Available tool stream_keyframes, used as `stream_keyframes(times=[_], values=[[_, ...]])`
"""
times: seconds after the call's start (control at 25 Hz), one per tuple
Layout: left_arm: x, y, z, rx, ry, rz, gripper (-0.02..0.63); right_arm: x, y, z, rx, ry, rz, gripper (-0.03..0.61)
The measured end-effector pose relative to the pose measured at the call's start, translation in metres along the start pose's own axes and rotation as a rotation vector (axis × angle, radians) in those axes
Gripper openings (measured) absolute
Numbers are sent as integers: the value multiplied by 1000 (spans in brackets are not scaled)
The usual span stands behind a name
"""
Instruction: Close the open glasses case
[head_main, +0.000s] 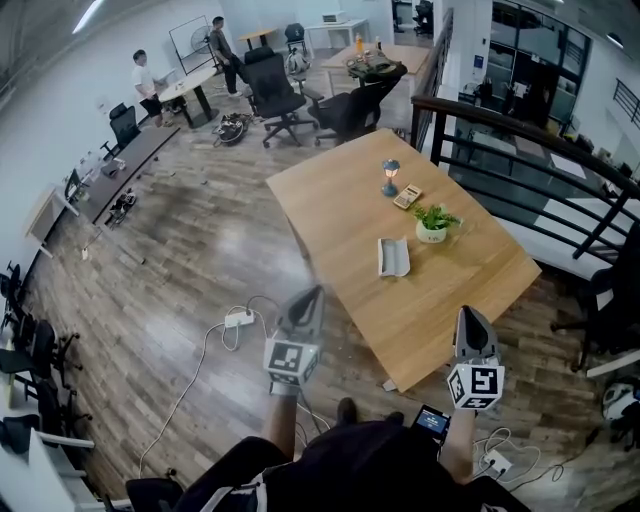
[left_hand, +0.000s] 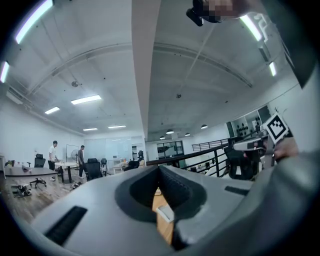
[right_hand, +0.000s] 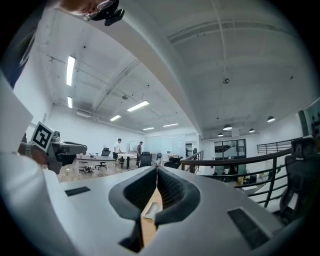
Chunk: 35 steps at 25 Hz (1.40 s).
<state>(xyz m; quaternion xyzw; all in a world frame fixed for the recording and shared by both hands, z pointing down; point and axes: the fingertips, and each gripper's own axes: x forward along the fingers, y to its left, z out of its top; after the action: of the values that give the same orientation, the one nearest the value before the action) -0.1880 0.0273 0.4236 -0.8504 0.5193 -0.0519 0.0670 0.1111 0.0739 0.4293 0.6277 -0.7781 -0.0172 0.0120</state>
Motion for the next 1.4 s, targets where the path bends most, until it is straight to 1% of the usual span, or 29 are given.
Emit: stream_keyframes(times=[0.16,0.32,0.4,0.56,0.64,0.72,0.8,0.92,1.04,1.12,1.2,1.32,1.4], values=[[2,-9,4,-5,-12,1,0,-4,-6,-7,-11,10,-4,14],[7,-25,-2,11,17,-4,0,-7,-17,-18,8,33,-4,14],[10,-32,4,11,14,5,0,-10,-25,-23,18,48,-5,14],[16,-49,24,60,18,9,-1,-22,-45,-26,45,42,-14,14],[20,-55,26,56,26,7,0,-25,-54,-32,54,42,-23,14],[28,-55,24,38,17,-4,0,-22,-57,-39,67,46,-30,14],[38,-50,19,42,17,-18,0,-16,-59,-44,75,53,-36,14],[55,-41,6,52,45,-14,0,-1,-65,-51,68,74,-51,14],[81,-26,-5,19,44,-33,0,23,-67,-54,51,91,-69,14],[102,-13,-12,23,35,-63,0,46,-61,-52,-1,112,-79,14],[122,3,-20,45,27,-84,0,72,-45,-44,-76,125,-55,14],[148,28,-24,47,2,-97,0,113,-23,-33,-103,128,-9,14],[162,37,-24,47,-17,-101,0,132,-15,-31,-125,145,-4,14]])
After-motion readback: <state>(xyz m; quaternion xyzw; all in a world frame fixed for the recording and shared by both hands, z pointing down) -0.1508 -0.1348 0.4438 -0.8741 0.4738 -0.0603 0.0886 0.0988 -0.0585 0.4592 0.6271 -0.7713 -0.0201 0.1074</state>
